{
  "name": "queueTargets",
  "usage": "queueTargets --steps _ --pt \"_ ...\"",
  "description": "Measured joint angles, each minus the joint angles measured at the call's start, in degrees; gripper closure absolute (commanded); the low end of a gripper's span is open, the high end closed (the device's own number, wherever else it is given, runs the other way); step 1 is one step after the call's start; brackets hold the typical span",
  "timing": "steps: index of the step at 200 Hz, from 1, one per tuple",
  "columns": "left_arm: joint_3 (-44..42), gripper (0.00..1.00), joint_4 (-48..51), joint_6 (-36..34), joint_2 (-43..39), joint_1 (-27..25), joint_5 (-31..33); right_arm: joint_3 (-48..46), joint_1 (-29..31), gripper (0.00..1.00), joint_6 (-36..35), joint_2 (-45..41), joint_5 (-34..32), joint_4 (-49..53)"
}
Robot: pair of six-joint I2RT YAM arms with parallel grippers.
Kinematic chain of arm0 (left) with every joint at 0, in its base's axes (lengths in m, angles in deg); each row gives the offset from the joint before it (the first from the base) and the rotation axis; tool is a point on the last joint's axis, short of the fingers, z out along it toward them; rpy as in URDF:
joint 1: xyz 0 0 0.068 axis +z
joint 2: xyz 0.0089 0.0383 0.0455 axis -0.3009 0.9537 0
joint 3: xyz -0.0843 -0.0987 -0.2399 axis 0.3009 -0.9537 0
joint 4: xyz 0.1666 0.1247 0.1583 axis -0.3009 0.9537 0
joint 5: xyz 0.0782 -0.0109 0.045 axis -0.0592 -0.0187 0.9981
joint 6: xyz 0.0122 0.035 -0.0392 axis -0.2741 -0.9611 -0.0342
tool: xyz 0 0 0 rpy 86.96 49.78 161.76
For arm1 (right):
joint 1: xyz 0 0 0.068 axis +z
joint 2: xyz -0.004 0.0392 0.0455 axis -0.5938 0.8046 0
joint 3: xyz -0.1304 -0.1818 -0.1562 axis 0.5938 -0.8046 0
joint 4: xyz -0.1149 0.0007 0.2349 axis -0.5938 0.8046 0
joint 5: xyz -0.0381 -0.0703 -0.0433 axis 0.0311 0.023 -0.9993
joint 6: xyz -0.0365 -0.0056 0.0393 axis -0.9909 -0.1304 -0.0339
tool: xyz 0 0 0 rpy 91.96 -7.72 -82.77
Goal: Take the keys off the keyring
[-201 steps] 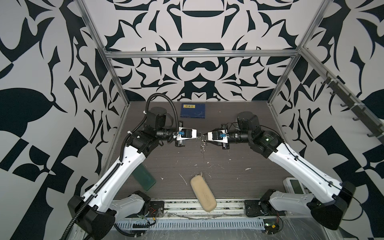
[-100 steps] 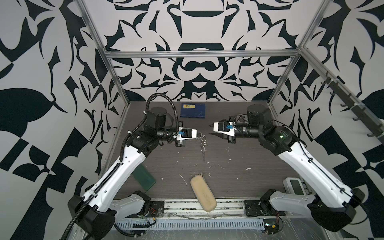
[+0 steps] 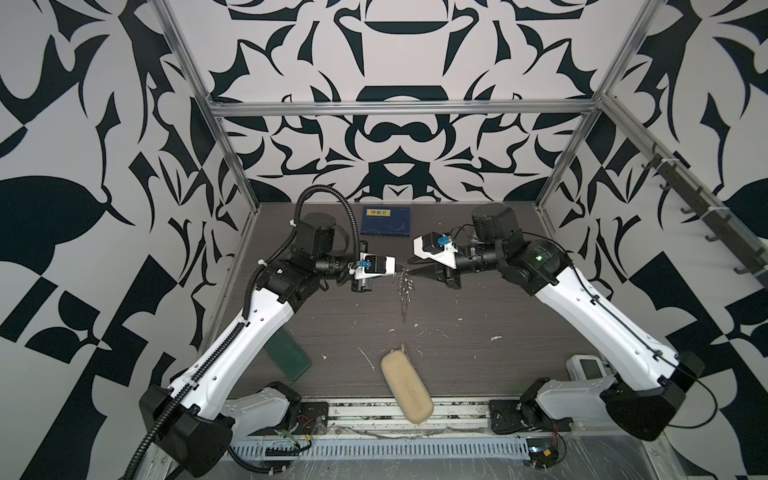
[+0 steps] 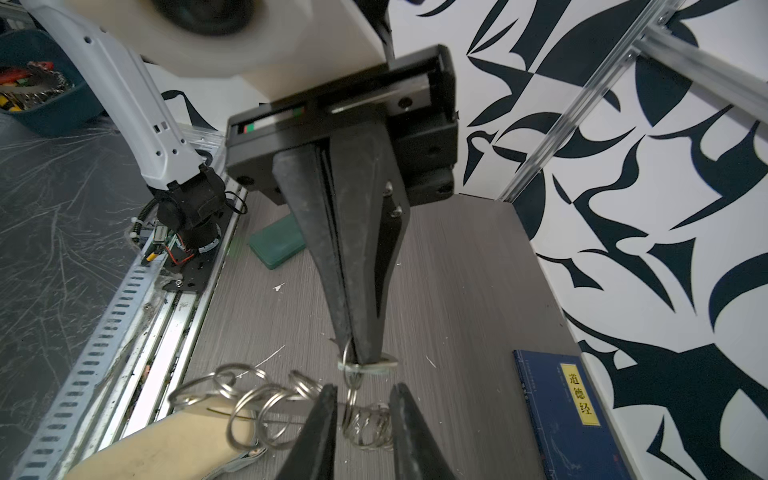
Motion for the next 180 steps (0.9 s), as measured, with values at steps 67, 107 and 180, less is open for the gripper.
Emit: queueTargets --steps 67,107,180 --pt "0.57 1.00 -0.09 0.02 0.00 0.00 -0.02 1.14 0.00 0.88 -0.52 0.63 0.72 2.01" --pt "0.66 1.00 0.04 0.02 0.00 0.00 -0.04 1.46 0.00 0.99 -1.05 1.46 0.66 3.02" --pt "0.66 1.00 0.04 1.75 -0.07 0.31 1.22 -1.20 -1.38 1.00 -1.86 -0.17 1.29 -0.02"
